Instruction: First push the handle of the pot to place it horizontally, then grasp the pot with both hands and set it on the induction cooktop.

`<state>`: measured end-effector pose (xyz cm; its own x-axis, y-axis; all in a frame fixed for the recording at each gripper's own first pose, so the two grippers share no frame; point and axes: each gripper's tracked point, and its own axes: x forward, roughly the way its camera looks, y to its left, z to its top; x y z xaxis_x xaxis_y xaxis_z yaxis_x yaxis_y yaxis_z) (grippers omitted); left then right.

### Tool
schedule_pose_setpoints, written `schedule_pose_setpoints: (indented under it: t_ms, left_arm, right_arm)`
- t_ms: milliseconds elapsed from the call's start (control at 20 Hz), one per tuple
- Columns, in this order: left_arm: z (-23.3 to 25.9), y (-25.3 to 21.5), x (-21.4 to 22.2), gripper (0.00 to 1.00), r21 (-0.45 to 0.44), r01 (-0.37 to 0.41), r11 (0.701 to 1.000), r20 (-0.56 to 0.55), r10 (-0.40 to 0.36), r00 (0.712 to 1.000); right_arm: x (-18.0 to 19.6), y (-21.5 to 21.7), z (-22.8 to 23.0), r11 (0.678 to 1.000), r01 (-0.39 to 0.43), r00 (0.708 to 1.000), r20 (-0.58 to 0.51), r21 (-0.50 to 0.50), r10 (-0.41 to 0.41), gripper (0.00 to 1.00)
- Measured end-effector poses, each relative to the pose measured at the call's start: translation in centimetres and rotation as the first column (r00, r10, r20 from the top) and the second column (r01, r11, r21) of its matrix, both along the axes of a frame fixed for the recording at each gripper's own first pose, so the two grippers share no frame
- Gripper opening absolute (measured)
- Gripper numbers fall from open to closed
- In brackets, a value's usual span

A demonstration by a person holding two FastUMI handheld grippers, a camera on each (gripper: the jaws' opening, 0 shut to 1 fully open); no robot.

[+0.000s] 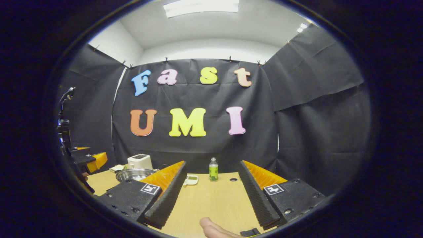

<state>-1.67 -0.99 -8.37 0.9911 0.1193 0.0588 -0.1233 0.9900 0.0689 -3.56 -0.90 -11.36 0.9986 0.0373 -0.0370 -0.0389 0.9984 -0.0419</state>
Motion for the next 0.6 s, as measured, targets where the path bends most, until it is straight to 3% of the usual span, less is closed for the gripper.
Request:
schedule_pose_setpoints:
  t_ms: [200, 600]
  left_arm:
    - [1.0, -1.4, -1.3, 0.95, -0.016, 0.037, 0.999, 0.018, -0.037, 0.999]
    - [3.7, -2.8, -3.4, 0.95, 0.029, 0.076, 0.997, 0.052, -0.077, 0.996]
  right_arm:
    - [-0.7, -2.5, 0.8, 0.998, 0.064, 0.998, 0.011, -0.019, -0.064, 0.99]
    - [-2.2, -3.9, 2.7, 0.997, 0.075, 0.996, 0.055, 0.036, -0.077, 0.98]
